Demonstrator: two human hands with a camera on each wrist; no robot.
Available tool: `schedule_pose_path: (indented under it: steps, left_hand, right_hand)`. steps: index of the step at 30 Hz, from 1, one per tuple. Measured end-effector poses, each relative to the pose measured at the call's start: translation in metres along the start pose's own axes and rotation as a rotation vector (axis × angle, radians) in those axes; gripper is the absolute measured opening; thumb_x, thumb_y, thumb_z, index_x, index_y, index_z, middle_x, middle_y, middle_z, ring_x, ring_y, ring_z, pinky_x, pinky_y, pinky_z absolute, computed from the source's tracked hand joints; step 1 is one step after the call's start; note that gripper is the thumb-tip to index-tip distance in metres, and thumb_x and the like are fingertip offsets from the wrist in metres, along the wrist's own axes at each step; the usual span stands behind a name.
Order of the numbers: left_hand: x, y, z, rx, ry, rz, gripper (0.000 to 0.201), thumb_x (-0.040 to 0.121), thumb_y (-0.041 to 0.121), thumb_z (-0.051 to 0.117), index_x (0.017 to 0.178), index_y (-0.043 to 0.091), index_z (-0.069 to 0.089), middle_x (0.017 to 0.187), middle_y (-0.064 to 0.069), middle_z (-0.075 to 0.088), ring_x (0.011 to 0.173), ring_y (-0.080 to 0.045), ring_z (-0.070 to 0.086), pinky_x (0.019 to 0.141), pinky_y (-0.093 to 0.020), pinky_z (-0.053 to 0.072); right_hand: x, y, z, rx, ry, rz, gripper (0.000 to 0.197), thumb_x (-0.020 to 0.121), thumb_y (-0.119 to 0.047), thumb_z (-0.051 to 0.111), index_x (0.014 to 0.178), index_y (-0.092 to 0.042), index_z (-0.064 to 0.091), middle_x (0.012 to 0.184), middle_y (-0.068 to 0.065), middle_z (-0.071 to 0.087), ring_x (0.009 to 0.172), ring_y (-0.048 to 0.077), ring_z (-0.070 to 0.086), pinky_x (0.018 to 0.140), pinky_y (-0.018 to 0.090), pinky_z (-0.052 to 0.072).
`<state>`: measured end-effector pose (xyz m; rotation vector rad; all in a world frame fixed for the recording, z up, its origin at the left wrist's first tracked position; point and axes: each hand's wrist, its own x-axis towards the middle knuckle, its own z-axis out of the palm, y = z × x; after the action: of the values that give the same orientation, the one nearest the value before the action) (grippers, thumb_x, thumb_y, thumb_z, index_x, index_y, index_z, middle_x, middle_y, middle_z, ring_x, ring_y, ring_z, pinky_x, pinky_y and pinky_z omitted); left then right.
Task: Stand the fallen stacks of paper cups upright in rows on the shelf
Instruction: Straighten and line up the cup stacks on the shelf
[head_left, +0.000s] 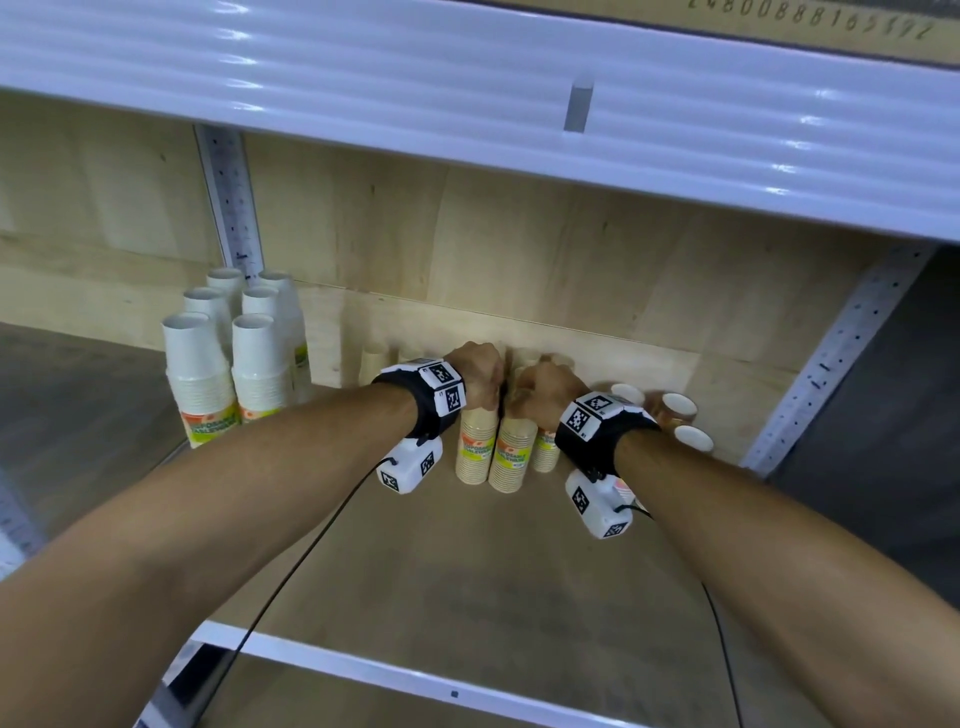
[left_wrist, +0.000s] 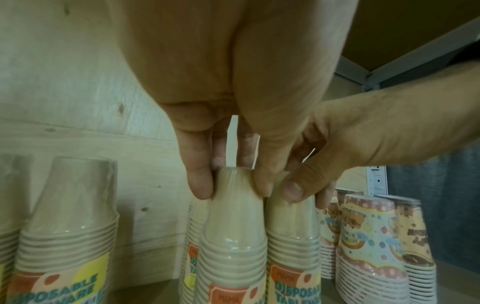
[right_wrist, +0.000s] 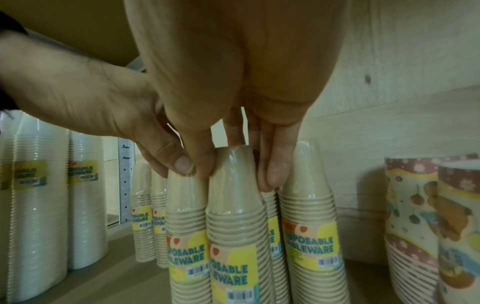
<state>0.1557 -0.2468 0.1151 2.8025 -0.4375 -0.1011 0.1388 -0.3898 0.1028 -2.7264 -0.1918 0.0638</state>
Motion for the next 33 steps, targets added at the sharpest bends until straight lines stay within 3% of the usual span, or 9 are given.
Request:
schedule_pose_path:
  steps: [3, 8, 11, 14, 19, 22, 26, 29, 33]
  left_hand:
    - [0.0, 0.0, 0.0, -0.012, -0.011, 0.003, 0.026, 0.078, 0.015, 0.077, 0.103, 0.006, 0.072, 0.103, -0.011, 0.07, 0.081, -0.022, 0.059, 0.066, -0.026, 0.046]
    - [0.0, -0.001, -0.004, -0.04, -0.003, 0.017, 0.029, 0.079, 0.017, 0.076, 0.107, 0.011, 0.071, 0.106, -0.008, 0.068, 0.087, -0.023, 0.061, 0.07, -0.027, 0.049]
    - [-0.001, -0.002, -0.014, -0.058, 0.038, 0.031, 0.025, 0.082, 0.022, 0.073, 0.105, 0.014, 0.072, 0.104, -0.004, 0.068, 0.09, -0.021, 0.062, 0.076, -0.029, 0.052]
    - [-0.001, -0.005, -0.033, -0.063, 0.114, 0.038, 0.03, 0.085, 0.03, 0.072, 0.111, 0.016, 0.069, 0.103, -0.001, 0.061, 0.087, -0.017, 0.056, 0.074, -0.025, 0.046]
    - [0.001, -0.024, -0.07, -0.03, 0.18, 0.011, 0.035, 0.086, 0.031, 0.072, 0.117, 0.017, 0.065, 0.12, -0.002, 0.056, 0.098, -0.02, 0.055, 0.079, -0.023, 0.041]
    - [-0.002, -0.039, -0.085, -0.011, 0.185, -0.05, 0.037, 0.086, 0.032, 0.072, 0.12, 0.02, 0.063, 0.127, -0.002, 0.052, 0.099, -0.019, 0.053, 0.078, -0.026, 0.041]
    - [-0.005, -0.062, -0.091, 0.027, 0.188, -0.094, 0.039, 0.088, 0.028, 0.07, 0.124, 0.018, 0.061, 0.136, -0.001, 0.046, 0.118, -0.022, 0.052, 0.083, -0.025, 0.039]
    - [-0.004, -0.077, -0.087, 0.016, 0.211, -0.139, 0.037, 0.086, 0.025, 0.071, 0.121, 0.017, 0.062, 0.135, -0.005, 0.048, 0.116, -0.025, 0.053, 0.086, -0.027, 0.043]
    - [-0.003, -0.089, -0.076, 0.011, 0.258, -0.18, 0.033, 0.087, 0.019, 0.068, 0.119, 0.012, 0.064, 0.131, -0.007, 0.054, 0.116, -0.026, 0.056, 0.088, -0.029, 0.046]
  right_hand:
    - [0.0, 0.0, -0.001, 0.0, -0.019, -0.017, 0.018, 0.078, -0.024, 0.071, 0.094, -0.015, 0.072, 0.093, 0.005, 0.072, 0.089, 0.023, 0.068, 0.082, 0.039, 0.057]
    - [-0.003, -0.001, -0.007, -0.02, -0.032, -0.019, 0.019, 0.081, -0.024, 0.07, 0.097, -0.015, 0.073, 0.094, 0.004, 0.071, 0.09, 0.022, 0.068, 0.08, 0.034, 0.056]
    - [-0.004, -0.004, -0.015, -0.032, -0.013, 0.0, 0.025, 0.079, -0.028, 0.073, 0.098, -0.013, 0.071, 0.098, 0.004, 0.069, 0.091, 0.021, 0.065, 0.073, 0.029, 0.052]
    - [-0.003, -0.012, -0.03, -0.046, 0.025, 0.019, 0.03, 0.077, -0.028, 0.073, 0.101, -0.01, 0.071, 0.102, 0.006, 0.068, 0.09, 0.021, 0.064, 0.068, 0.028, 0.049]
    - [0.007, -0.036, -0.046, -0.066, 0.077, -0.035, 0.034, 0.081, -0.03, 0.071, 0.105, -0.006, 0.07, 0.108, 0.008, 0.067, 0.093, 0.024, 0.065, 0.079, 0.033, 0.055]
    - [0.012, -0.055, -0.048, -0.046, 0.094, -0.077, 0.036, 0.083, -0.032, 0.071, 0.11, -0.008, 0.068, 0.111, 0.007, 0.064, 0.099, 0.024, 0.064, 0.078, 0.029, 0.05]
    - [0.021, -0.082, -0.044, -0.062, 0.063, -0.128, 0.037, 0.084, -0.032, 0.071, 0.112, -0.009, 0.067, 0.115, 0.007, 0.064, 0.102, 0.024, 0.063, 0.079, 0.027, 0.048]
    - [0.029, -0.098, -0.033, -0.076, 0.029, -0.152, 0.04, 0.086, -0.032, 0.07, 0.116, -0.007, 0.065, 0.119, 0.011, 0.062, 0.105, 0.027, 0.061, 0.085, 0.03, 0.049]
    - [0.045, -0.112, -0.013, -0.112, -0.006, -0.2, 0.048, 0.085, -0.042, 0.068, 0.123, -0.014, 0.061, 0.124, 0.008, 0.058, 0.107, 0.026, 0.058, 0.084, 0.028, 0.046]
